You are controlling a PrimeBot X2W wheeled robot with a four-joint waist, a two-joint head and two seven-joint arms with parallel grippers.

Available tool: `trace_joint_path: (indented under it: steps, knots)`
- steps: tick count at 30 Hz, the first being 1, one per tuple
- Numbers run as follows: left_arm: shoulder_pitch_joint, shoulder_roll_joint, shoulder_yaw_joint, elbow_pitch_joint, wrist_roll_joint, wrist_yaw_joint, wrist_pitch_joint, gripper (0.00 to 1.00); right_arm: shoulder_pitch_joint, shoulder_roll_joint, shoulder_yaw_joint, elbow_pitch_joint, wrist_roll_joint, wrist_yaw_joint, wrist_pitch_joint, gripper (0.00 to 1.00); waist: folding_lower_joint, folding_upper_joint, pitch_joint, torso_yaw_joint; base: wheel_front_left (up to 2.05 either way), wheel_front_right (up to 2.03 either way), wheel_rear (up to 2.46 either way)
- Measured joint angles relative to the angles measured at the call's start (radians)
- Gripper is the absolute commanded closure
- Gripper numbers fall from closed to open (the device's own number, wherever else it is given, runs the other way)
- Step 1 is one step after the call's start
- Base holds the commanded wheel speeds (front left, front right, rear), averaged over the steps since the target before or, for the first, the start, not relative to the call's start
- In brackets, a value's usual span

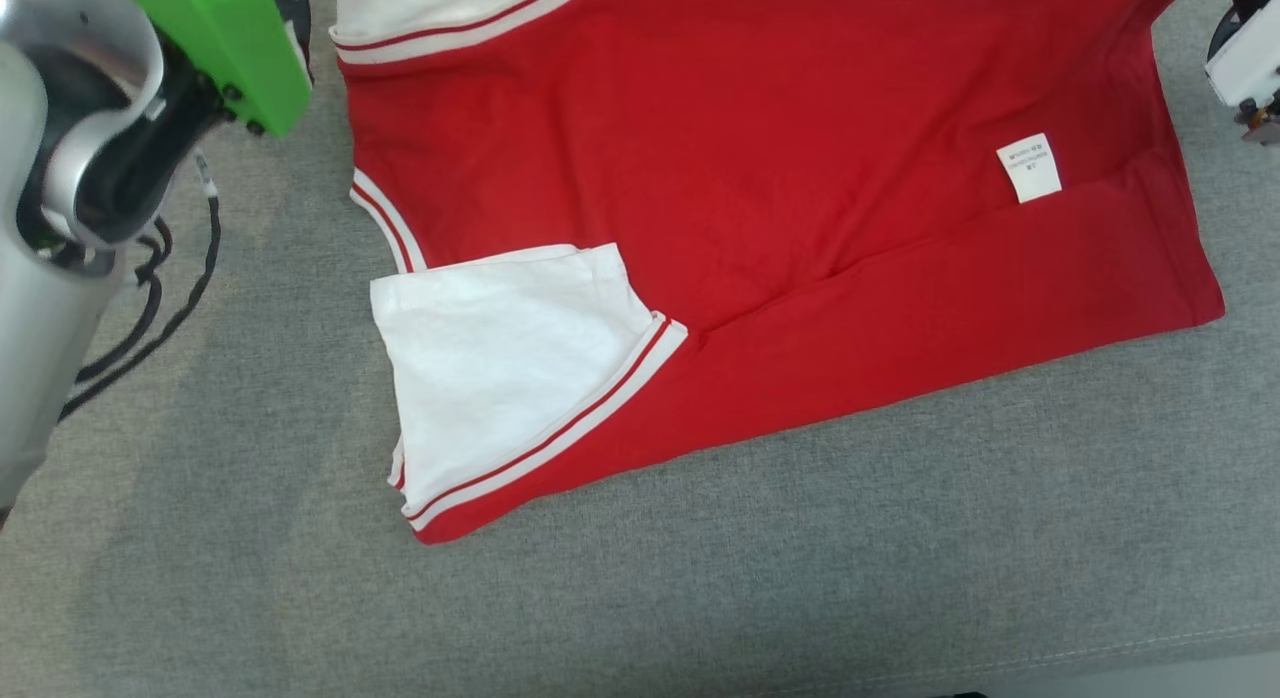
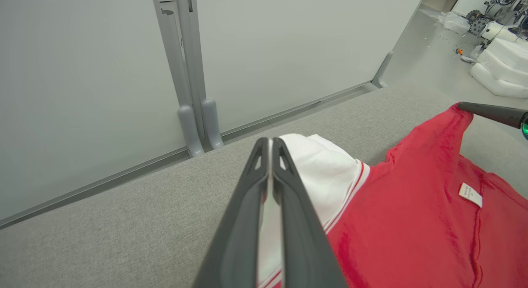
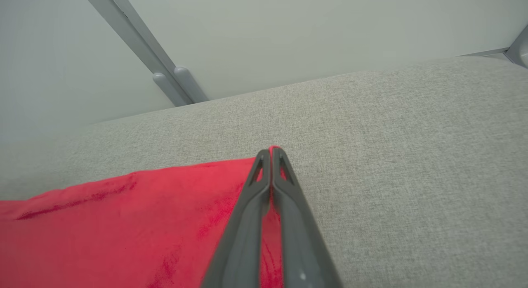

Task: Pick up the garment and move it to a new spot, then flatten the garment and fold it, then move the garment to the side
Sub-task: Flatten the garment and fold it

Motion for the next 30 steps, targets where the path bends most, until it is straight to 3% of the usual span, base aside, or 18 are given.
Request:
trace_joint_path:
  steps: [16, 24, 30]
  knots:
    - [0.410, 0.126, 0.019, -0.398, -0.097, 0.137, -0.051, 1.00, 0.237, -0.131, 0.020, -0.123, 0.146, 0.000, -0.030, 1.00, 0.0000, 0.0000, -0.084, 0.064, 0.00, 0.00, 0.00]
    - [0.584, 0.149, -0.004, -0.507, -0.116, 0.189, -0.098, 1.00, 0.329, -0.171, 0.033, -0.144, 0.179, 0.000, -0.037, 1.00, 0.0000, 0.0000, -0.105, 0.075, 0.00, 0.00, 0.00]
    - [0.655, 0.145, -0.025, -0.522, -0.118, 0.202, -0.131, 1.00, 0.377, -0.173, 0.033, -0.126, 0.188, 0.000, -0.046, 1.00, -0.0001, 0.0000, -0.107, 0.085, 0.00, 0.00, 0.00]
